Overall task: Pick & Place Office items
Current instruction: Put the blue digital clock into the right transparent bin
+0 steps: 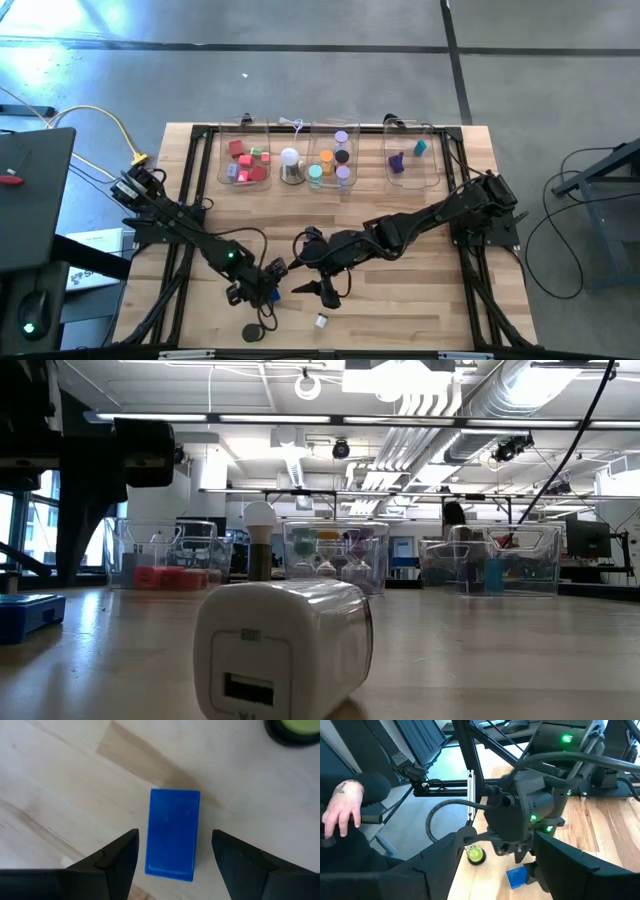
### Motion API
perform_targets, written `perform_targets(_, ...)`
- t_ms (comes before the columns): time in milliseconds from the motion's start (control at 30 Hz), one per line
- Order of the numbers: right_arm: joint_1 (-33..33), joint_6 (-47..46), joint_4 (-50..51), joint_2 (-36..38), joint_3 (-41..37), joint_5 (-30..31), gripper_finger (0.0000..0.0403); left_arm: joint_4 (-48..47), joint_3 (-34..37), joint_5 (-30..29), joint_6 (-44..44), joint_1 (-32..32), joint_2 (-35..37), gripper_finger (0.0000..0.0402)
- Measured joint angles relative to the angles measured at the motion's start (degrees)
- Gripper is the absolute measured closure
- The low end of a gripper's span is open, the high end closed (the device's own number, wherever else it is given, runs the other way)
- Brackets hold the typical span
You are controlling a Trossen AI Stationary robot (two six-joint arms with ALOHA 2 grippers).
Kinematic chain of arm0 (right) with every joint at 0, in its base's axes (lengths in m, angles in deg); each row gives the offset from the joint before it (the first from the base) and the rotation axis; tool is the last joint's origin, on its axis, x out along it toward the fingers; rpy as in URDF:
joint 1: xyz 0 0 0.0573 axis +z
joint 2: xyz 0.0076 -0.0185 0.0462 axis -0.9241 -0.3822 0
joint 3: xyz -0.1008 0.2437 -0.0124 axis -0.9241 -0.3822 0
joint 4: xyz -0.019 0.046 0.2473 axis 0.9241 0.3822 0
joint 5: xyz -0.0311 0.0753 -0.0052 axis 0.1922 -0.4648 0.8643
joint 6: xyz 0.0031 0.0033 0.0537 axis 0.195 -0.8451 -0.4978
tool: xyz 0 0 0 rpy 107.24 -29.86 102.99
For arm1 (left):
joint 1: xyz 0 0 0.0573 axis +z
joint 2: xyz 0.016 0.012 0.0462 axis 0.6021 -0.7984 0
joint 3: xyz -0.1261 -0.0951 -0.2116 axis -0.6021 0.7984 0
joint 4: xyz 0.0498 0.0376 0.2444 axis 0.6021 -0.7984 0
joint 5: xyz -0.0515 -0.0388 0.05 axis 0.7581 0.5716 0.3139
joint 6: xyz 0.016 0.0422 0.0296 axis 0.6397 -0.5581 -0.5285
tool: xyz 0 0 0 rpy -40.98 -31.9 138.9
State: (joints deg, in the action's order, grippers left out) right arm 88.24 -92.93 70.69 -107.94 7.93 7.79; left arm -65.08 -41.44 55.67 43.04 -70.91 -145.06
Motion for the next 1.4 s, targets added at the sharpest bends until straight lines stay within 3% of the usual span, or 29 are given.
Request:
perform_targets(400,0.2,0.1,0.0,0.0,0.0,0.0,0.0154,0.2,0.0,7.1,0.1,3.6,-2.5,0.0168)
perform_targets(733,0.5,0.2,0.6,0.0,0.0,-0.3,0.0154,0.1,0.0,10.2,0.5,4.9,-3.9,0.0251)
perform_targets(867,0.7,2.0,2.0,0.0,0.0,-1.3,0.0154,0.0,0.0,10.0,1.0,4.9,-3.9,0.0256)
perform_targets(1033,1.5,1.8,7.3,0.5,0.0,3.2,0.0154,-0.9,0.0,6.9,3.0,4.1,-2.6,0.0256)
perform_targets(1267,3.4,-2.8,23.5,4.5,0.0,8.3,0.0154,-7.0,0.1,-3.7,11.4,2.7,3.6,0.0256)
perform_targets(1400,6.1,-4.3,32.8,6.0,0.0,16.4,0.0154,-7.5,0.1,-7.8,12.6,2.2,8.9,0.0256)
